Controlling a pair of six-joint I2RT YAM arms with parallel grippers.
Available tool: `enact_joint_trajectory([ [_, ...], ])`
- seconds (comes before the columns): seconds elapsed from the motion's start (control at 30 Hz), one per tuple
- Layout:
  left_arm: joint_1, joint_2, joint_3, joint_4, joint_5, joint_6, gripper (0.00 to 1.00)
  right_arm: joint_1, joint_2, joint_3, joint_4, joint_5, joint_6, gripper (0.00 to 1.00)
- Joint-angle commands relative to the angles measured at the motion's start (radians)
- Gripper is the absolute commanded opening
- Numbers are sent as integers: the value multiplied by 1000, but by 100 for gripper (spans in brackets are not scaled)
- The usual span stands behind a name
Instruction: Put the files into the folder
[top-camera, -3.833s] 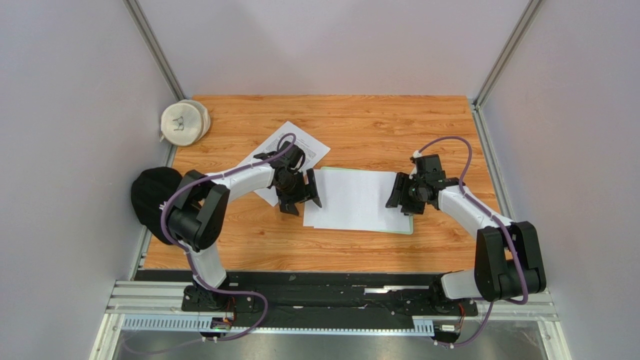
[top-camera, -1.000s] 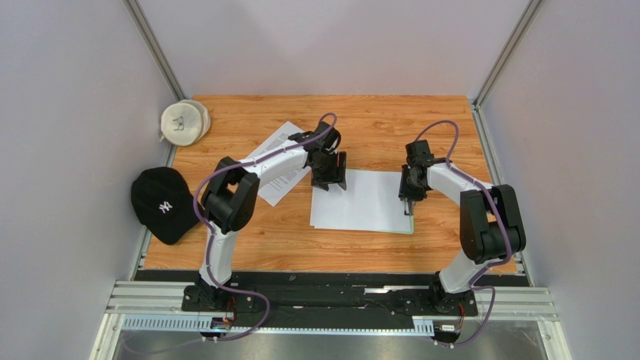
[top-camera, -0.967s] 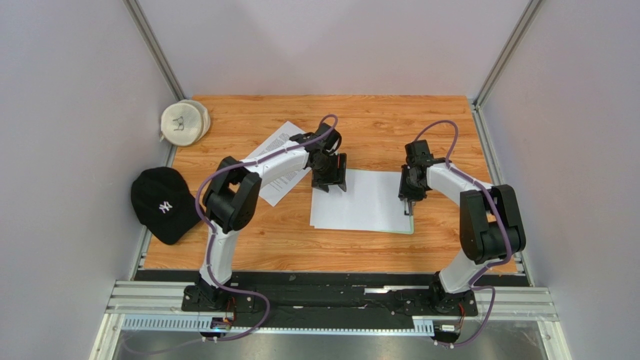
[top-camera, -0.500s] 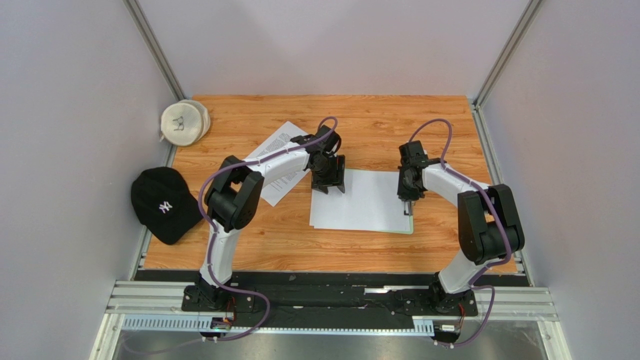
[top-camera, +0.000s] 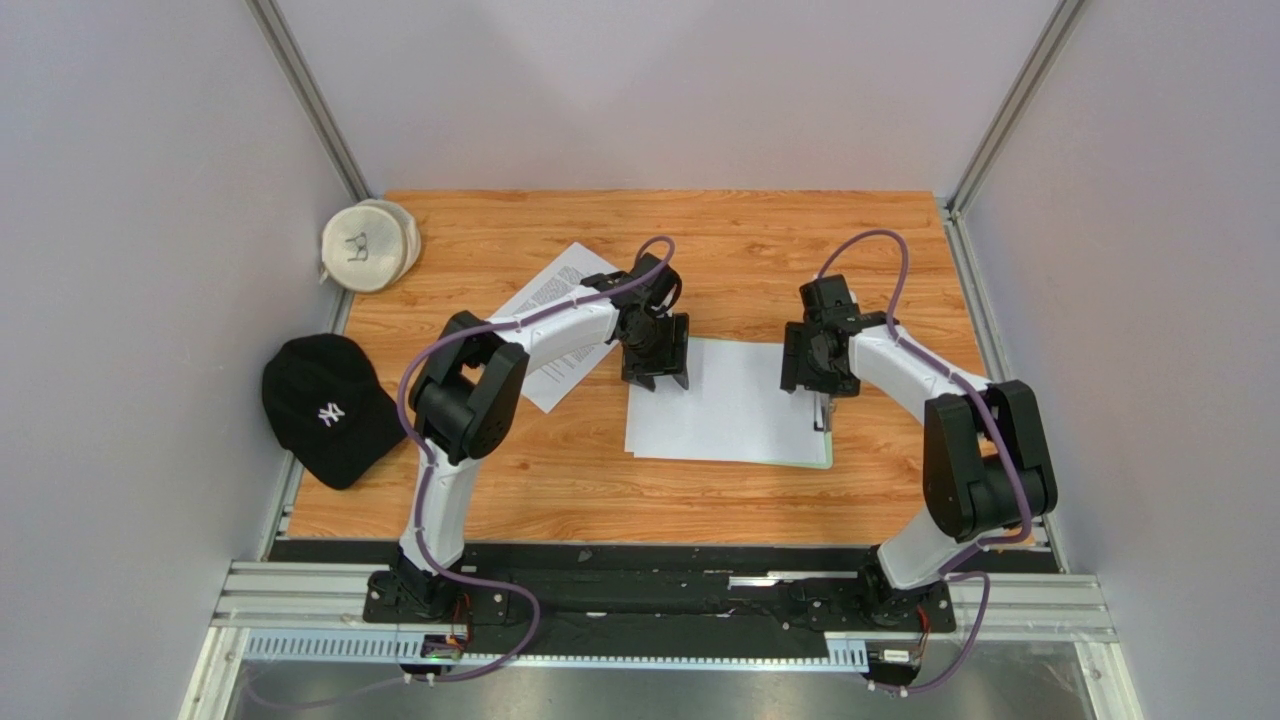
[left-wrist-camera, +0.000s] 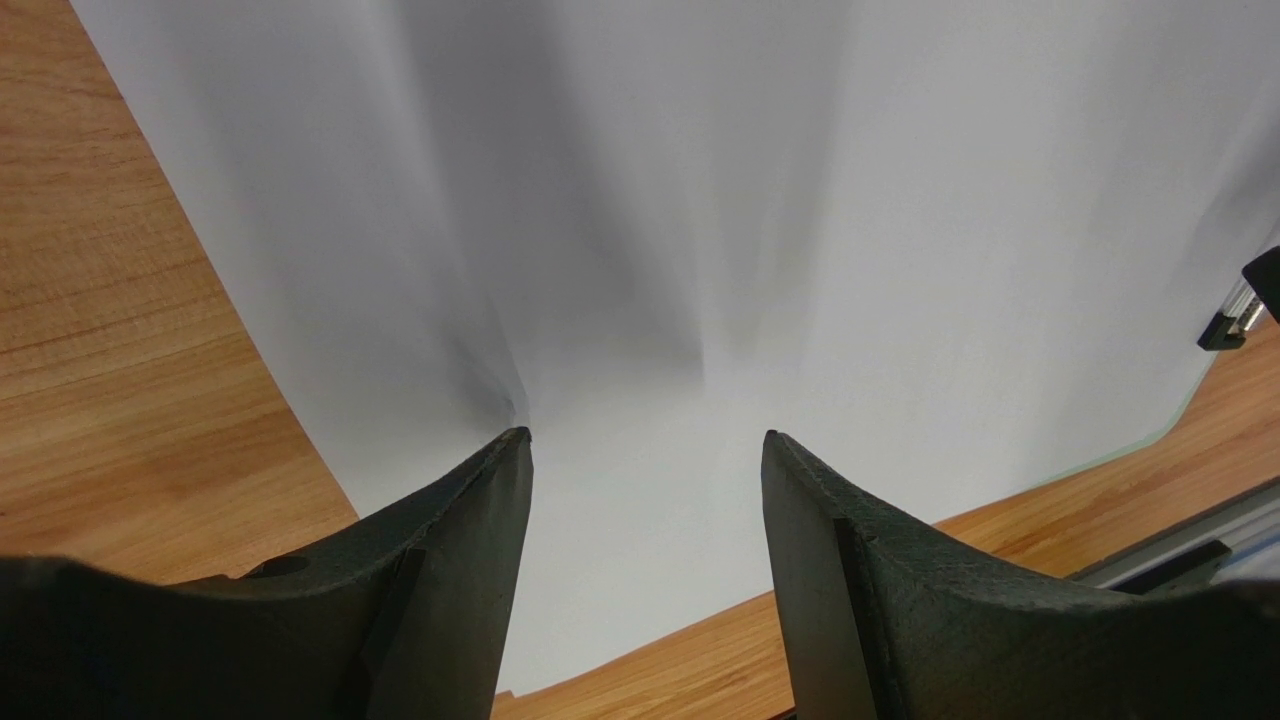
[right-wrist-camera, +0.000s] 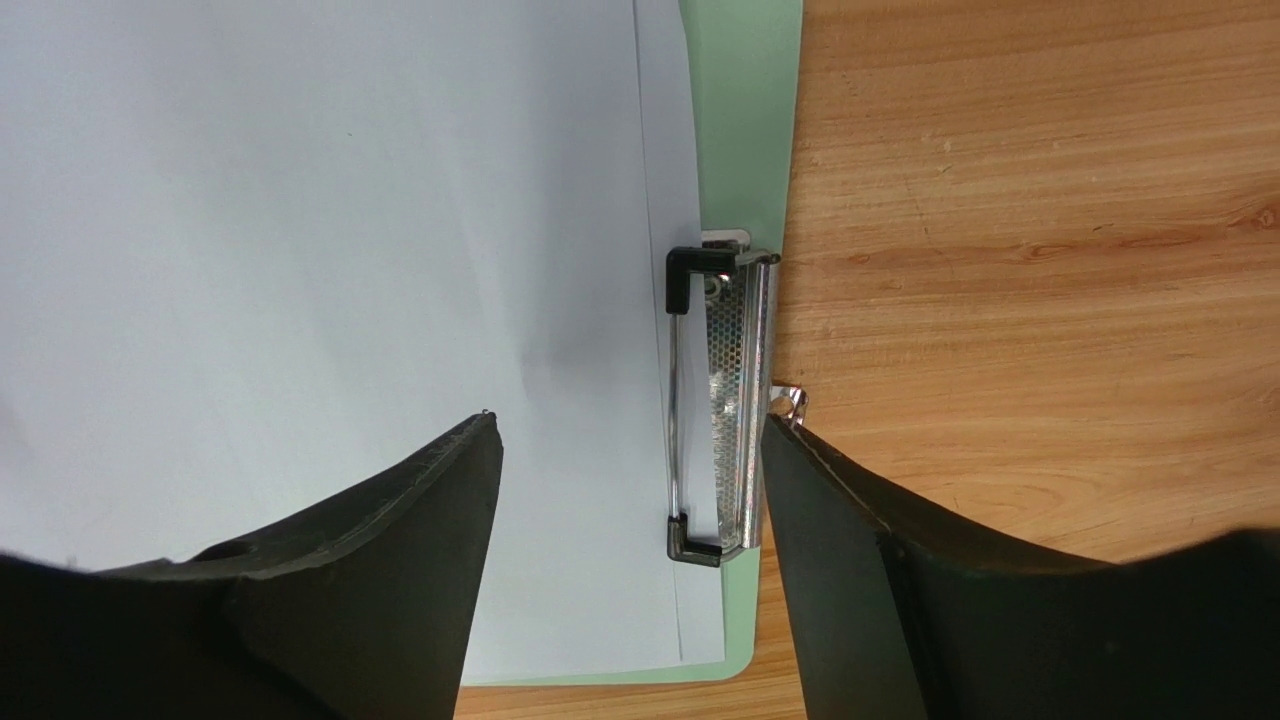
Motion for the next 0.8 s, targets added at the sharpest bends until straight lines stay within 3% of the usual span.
enact_joint_trajectory([
  [0.0, -6, -15, 6, 7, 5, 7, 66, 2, 6, 48, 13, 6, -21, 65],
  [0.03, -8, -15, 6, 7, 5, 9, 66, 2, 11, 53, 11, 11, -23, 55],
  [0.1, -6, -17, 6, 4, 5, 9, 66, 1, 20, 54, 11, 29, -32, 52],
  [0.27, -6, -18, 3, 4, 7, 12, 66, -8, 35, 51, 14, 39, -44, 62],
  [0.67, -6, -6, 1, 1, 9, 21, 66, -70, 23, -21, 65, -32, -46, 61],
  [0.77, -8, -6, 3, -4, 4, 25, 66, -90, 25, -44, 86, -61, -44, 55],
])
